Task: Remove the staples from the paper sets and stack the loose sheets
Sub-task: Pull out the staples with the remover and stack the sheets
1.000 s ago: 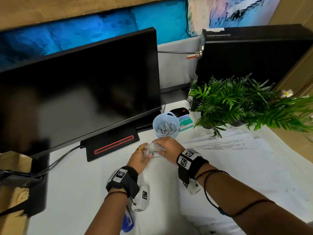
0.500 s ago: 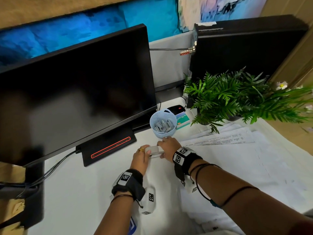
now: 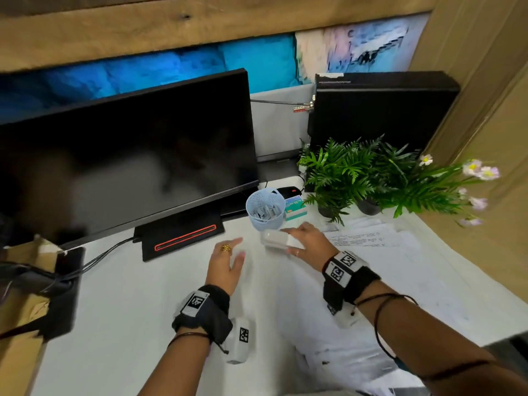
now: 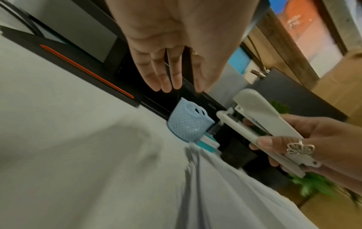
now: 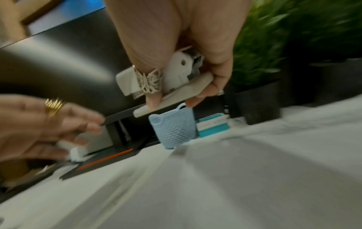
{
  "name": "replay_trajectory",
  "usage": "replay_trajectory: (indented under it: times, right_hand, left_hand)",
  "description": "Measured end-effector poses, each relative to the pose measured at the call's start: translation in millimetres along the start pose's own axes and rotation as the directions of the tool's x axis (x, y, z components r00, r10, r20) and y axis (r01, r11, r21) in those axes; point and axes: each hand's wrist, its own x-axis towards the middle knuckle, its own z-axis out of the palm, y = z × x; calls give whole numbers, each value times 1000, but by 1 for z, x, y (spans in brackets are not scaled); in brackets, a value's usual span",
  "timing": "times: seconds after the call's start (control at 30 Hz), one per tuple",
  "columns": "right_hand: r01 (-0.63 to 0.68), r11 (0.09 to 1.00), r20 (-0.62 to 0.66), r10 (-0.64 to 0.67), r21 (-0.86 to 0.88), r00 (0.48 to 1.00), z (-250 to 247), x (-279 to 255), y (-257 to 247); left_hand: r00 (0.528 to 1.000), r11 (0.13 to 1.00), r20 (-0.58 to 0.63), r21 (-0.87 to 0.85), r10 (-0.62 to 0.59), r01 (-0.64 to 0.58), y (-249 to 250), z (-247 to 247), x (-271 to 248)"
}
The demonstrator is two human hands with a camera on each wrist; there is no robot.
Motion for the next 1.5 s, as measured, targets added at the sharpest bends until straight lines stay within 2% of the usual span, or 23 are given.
replay_trajectory:
  times: [0.07, 0.13, 0.2, 0.27, 0.33, 0.4, 0.53, 0.6, 0.63, 0.73, 0.8, 0.87, 0.9, 0.97, 1.03, 1.07, 1.13, 1.2, 1.33, 1.43, 1.5]
  right_hand:
    - [-96, 994, -60, 99, 54, 993, -6, -23, 24]
    - [-193, 973, -99, 206, 125, 974, -7, -45, 49]
    - [-293, 938, -102, 314, 184, 944, -6, -65, 69]
    - [-363, 882, -88, 405, 300, 910, 0, -83, 85]
    - [-396, 823, -73, 462, 407, 884, 7, -96, 101]
    - [-420, 780, -68, 503, 464, 861, 13, -107, 114]
    - [-362, 754, -187, 533, 548, 826, 25, -123, 127]
    - [-274, 716, -287, 556, 643, 780, 29, -133, 128]
    - [-226, 700, -328, 563, 678, 759, 27, -136, 127]
    - [-110, 669, -410, 567, 735, 714, 27, -153, 120]
    - [-22, 611, -430, 582, 791, 690, 28, -170, 111]
    - [57, 519, -411, 600, 853, 686, 31, -189, 103]
    - [87, 490, -405, 591, 867, 698, 32, -199, 98]
    - [147, 466, -413, 542, 872, 732, 33, -217, 91]
    - [207, 479, -450, 473, 853, 758, 30, -232, 83]
    - [236, 475, -463, 446, 848, 766, 28, -238, 78]
    - [292, 419, -468, 415, 860, 780, 23, -249, 65]
    - [354, 353, -479, 386, 866, 788, 18, -256, 56]
    - [404, 361, -524, 350, 840, 776, 12, -264, 48]
    - [432, 267, -486, 187, 862, 854, 22, -270, 47]
    - [403, 248, -443, 135, 881, 886, 39, -268, 44]
  left_hand:
    - [991, 990, 123, 123, 46, -62, 7, 18, -12]
    - [946, 982, 323, 165, 34, -91, 20, 40, -29]
    - [867, 961, 498, 247, -15, -125, 33, 60, -46]
    - [772, 893, 627, 400, -104, -205, 40, 76, -62]
    - [694, 821, 695, 500, -190, -275, 43, 85, -74]
    - [645, 773, 726, 544, -240, -326, 44, 89, -82]
    - [652, 698, 731, 574, -200, -428, 41, 96, -88]
    - [676, 710, 723, 551, -144, -438, 41, 94, -89]
    - [701, 740, 705, 526, -105, -419, 43, 91, -88]
    - [846, 810, 530, 471, 56, -349, 48, 77, -97]
    - [926, 861, 345, 413, 153, -296, 46, 68, -111]
    - [973, 930, 126, 291, 193, -222, 42, 61, -129]
    - [978, 946, 25, 248, 209, -208, 43, 58, -139]
    - [956, 966, -161, 126, 245, -227, 51, 50, -158]
    - [899, 953, -320, 42, 298, -301, 67, 36, -176]
    - [858, 937, -386, 66, 340, -342, 74, 27, -184]
    - [785, 909, -466, 124, 408, -399, 82, 9, -194]
    - [758, 908, -511, 129, 405, -398, 79, -9, -199]
    - [781, 958, -556, 132, 283, -253, 55, -28, -198]
    - [805, 995, -588, -8, 76, -99, 30, -31, -195]
    - [809, 997, -587, -67, -8, -38, 19, -25, -196]
